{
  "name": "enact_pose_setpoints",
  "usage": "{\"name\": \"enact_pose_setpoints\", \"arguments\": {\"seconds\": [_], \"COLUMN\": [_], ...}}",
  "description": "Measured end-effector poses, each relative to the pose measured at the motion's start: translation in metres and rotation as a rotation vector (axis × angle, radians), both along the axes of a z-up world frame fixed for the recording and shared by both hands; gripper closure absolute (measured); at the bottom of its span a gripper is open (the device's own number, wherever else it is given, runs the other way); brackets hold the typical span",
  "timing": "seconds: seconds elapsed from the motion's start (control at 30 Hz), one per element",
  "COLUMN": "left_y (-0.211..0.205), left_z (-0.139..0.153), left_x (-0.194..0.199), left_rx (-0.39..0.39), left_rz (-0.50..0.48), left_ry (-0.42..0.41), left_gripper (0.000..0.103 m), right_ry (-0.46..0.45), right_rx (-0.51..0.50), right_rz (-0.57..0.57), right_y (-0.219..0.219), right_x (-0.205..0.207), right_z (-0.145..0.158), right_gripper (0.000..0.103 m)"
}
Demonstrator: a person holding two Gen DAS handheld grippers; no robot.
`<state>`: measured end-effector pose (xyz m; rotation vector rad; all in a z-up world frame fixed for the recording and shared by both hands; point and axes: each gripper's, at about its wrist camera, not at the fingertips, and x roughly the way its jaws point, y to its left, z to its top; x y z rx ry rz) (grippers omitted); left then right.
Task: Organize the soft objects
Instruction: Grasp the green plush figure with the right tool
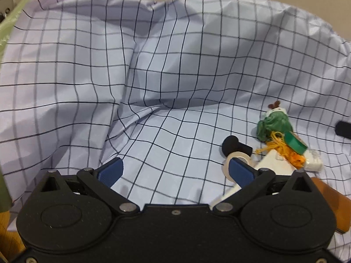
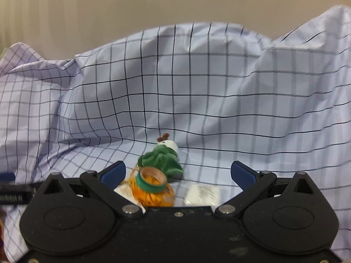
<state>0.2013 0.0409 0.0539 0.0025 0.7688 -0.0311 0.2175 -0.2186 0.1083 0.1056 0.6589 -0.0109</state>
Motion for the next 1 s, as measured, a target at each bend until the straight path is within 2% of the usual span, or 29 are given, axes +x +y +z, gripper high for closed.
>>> {"name": "enact_pose_setpoints", "arguments": {"seconds": [0.17,0.3,0.57,0.63,0.77,0.87,1.0], "left_y": [0.009,0.013,0.012,0.010,0.001,-0.009,-0.026], "left_z": [-0.008,-0.014,-0.026,-0.027,-0.029,-0.030,-0.031], "left_x": [0.027,0.042,0.062,0.068,0.076,0.084,0.095], "left_rx": [-0.011,0.011,0.025,0.012,0.021,0.037,0.032], "left_rz": [0.001,-0.006,-0.029,-0.039,-0.061,-0.091,-0.152], "left_ry": [0.048,0.068,0.125,0.141,0.150,0.153,0.172], "left_gripper": [0.004,0.004,0.004,0.004,0.004,0.004,0.004], "right_ry": [0.106,0.204,0.373,0.408,0.486,0.482,0.436], "right_rx": [0.109,0.162,0.113,0.108,0.070,0.065,0.090], "right_rz": [0.006,-0.017,0.037,0.053,0.067,0.076,0.074], "right_y": [-0.002,-0.001,0.019,0.022,0.030,0.029,0.020], "right_x": [0.070,0.116,0.175,0.182,0.193,0.192,0.183], "right_z": [-0.026,-0.050,-0.085,-0.091,-0.105,-0.105,-0.090], "right_gripper": [0.001,0.003,0.008,0.013,0.038,0.045,0.046]}}
